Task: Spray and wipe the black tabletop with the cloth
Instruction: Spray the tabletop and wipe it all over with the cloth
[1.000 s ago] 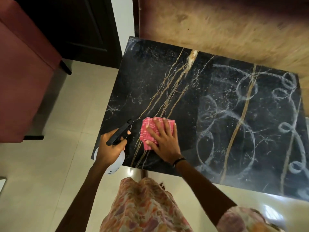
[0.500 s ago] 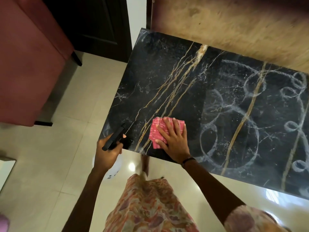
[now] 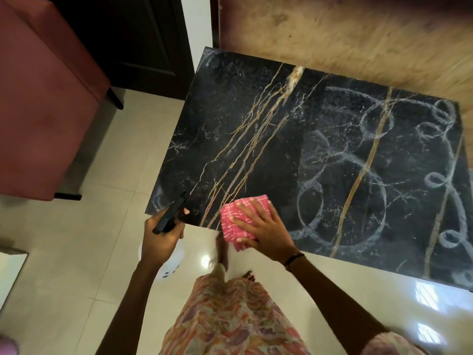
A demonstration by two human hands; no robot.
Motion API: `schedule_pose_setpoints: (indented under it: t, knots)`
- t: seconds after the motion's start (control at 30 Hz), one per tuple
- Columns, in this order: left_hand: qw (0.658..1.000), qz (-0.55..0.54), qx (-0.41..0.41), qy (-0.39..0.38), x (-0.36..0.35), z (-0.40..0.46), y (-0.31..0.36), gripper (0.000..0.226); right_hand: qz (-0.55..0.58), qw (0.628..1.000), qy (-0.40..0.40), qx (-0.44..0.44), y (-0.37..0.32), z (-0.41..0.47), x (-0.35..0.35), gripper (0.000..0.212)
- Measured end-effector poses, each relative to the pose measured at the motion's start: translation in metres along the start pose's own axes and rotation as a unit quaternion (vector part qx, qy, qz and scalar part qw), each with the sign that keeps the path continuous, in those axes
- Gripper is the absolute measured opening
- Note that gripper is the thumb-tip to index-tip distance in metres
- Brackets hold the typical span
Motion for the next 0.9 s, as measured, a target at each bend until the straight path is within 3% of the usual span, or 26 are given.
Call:
schedule_pose_setpoints:
  t: [0.13,0.27,0.43,0.57,0.73,0.9]
  knots:
    - [1.000,-0.007,0.006,0.007,-0.007,-0.005,0.001,0.027,0.016,0.998,-0.023,-0.063,0.031,0.001,0.005,0.063]
    - [1.000,-0.009,-0.002,0.004,-0.016,-0.011,0.000,0.017,0.103,0.980,-0.001,-0.169,-0.003,0.054,0.029,0.062]
    - [1.000,-0.001,-0.002,-0.003,-0.026,-0.016,0.004,0.024,0.052,0.997,0.004,-0.054,-0.054,0.061,0.019,0.058]
    - [1.000,0.015,0.000,-0.013,-0.038,-0.019,0.008,0.031,0.043,0.999,0.024,-0.005,-0.038,0.005,-0.003,0.056]
    - [0.999,0.018,0.000,-0.027,-0.051,-0.021,0.013,0.019,0.031,0.996,0.028,-0.077,0.042,-0.057,-0.017,0.056]
    - [0.998,0.025,-0.010,-0.053,-0.067,-0.023,0.022,0.011,0.110,0.970,0.031,-0.215,0.056,-0.019,0.003,0.059]
Point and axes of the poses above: each hand's wrist, its own z-axis towards the middle knuckle, its own x-axis out of the back of the hand, y = z × x, the point moved 3 cm from there along z, towards the middle knuckle, and after that the axes turned 14 degrees about -y, right-handed, at the moved point
